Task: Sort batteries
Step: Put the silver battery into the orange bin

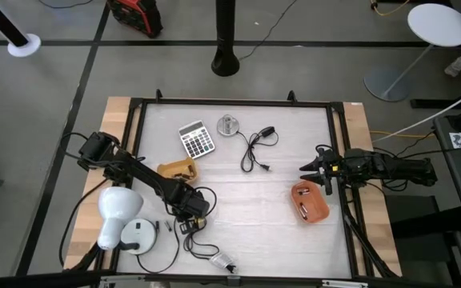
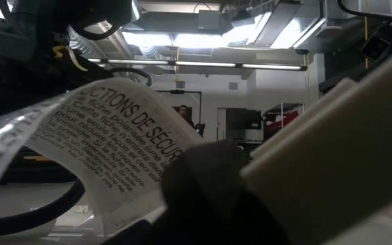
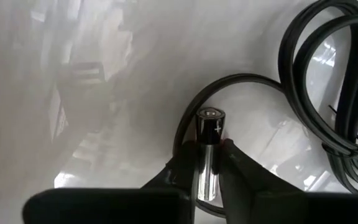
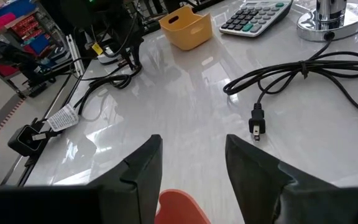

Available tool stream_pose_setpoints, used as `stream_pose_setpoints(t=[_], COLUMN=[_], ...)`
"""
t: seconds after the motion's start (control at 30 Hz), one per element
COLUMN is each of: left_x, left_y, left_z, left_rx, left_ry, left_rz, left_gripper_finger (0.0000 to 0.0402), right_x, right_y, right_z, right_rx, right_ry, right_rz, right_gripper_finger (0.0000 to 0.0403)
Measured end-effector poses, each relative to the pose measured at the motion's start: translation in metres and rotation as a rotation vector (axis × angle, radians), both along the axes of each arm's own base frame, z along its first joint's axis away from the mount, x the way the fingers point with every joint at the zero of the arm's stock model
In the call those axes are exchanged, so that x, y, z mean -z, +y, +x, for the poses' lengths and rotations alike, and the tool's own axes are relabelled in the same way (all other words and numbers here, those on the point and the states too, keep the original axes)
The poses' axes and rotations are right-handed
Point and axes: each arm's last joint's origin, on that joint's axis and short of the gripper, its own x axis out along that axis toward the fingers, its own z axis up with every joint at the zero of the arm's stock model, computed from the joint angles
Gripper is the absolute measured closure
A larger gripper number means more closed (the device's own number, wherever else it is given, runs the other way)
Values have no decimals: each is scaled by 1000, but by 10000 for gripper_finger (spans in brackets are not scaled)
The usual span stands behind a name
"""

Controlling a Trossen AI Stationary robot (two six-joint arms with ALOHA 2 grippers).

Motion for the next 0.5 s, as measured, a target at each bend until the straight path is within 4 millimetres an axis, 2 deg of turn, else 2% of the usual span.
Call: stream_pose_setpoints(t=[0.23, 0.5], left_x=[-10, -31], left_y=[5, 16], left_z=[2, 12], left_rx=[-21, -51], left_ry=[-40, -185], left_rz=[-54, -134], left_gripper_finger=[360, 364], right_x=[0, 0], right_y=[0, 0], right_z=[0, 0], right_rx=[0, 0], right_ry=[0, 0], right_rz=[0, 0], right_gripper_finger=[233, 233])
